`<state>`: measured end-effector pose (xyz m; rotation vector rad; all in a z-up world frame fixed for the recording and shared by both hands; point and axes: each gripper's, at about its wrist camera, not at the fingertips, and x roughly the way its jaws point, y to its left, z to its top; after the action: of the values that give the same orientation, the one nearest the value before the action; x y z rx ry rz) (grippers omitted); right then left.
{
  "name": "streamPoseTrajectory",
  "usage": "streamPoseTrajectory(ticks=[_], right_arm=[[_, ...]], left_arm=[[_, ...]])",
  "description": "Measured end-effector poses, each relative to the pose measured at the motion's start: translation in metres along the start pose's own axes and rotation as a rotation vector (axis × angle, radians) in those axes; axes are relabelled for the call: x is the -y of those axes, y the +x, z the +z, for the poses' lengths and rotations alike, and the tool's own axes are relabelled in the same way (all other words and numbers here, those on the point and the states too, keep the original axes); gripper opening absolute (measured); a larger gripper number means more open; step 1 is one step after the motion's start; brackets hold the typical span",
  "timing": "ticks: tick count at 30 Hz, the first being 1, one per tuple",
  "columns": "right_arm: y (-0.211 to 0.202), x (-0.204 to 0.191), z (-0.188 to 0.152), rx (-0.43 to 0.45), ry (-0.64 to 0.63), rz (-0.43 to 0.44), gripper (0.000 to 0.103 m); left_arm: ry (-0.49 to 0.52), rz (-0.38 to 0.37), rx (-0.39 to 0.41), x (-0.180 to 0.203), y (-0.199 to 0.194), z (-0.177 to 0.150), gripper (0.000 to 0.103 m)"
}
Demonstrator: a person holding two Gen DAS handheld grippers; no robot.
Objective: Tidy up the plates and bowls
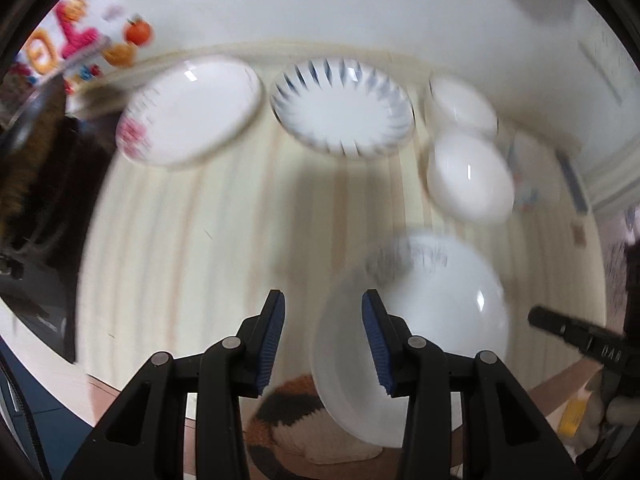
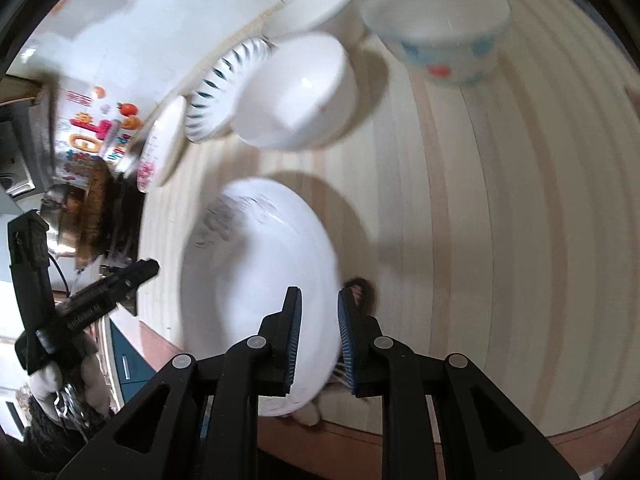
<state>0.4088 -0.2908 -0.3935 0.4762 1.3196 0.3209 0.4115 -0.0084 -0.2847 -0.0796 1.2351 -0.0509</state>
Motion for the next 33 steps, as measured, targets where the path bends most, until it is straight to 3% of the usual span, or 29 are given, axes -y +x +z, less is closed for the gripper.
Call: streamPoseTrajectory(ticks=[4, 9, 13, 18, 24, 28, 33], right_arm=[[-0.011, -0.042, 0.025, 0.018, -0.045, 0.061, 0.040], [0.010, -0.114, 0.075, 0.016, -0.132, 0.134, 0.044], [0.053, -0.181, 0.125, 0.052, -0.285, 0.019, 0.044], [0.133, -0.240, 0.199, 0.037, -0.349, -0.029, 0.044], [0.211, -0.266, 0.260, 0.013, -0.359, -0.081, 0.044], [0.243, -0.262, 0.280, -0.002, -0.345, -0.101, 0.044], [0.262, -0.253, 0.293, 0.004, -0.315, -0.064, 0.041]], left_arm=[[-0.073, 0.026, 0.090, -0.039, -0.035, 0.016, 0.046], [-0.196, 0.087, 0.123, -0.111, -0.017, 0.050, 0.048], [-0.259, 0.119, 0.097, -0.159, 0.015, 0.071, 0.048], [-0.279, 0.160, 0.069, -0.189, 0.062, 0.091, 0.048], [-0.288, 0.163, 0.042, -0.205, 0.096, 0.107, 0.048], [-0.318, 0.155, 0.009, -0.215, 0.111, 0.112, 0.048], [-0.348, 0.117, 0.010, -0.225, 0.120, 0.116, 0.047]])
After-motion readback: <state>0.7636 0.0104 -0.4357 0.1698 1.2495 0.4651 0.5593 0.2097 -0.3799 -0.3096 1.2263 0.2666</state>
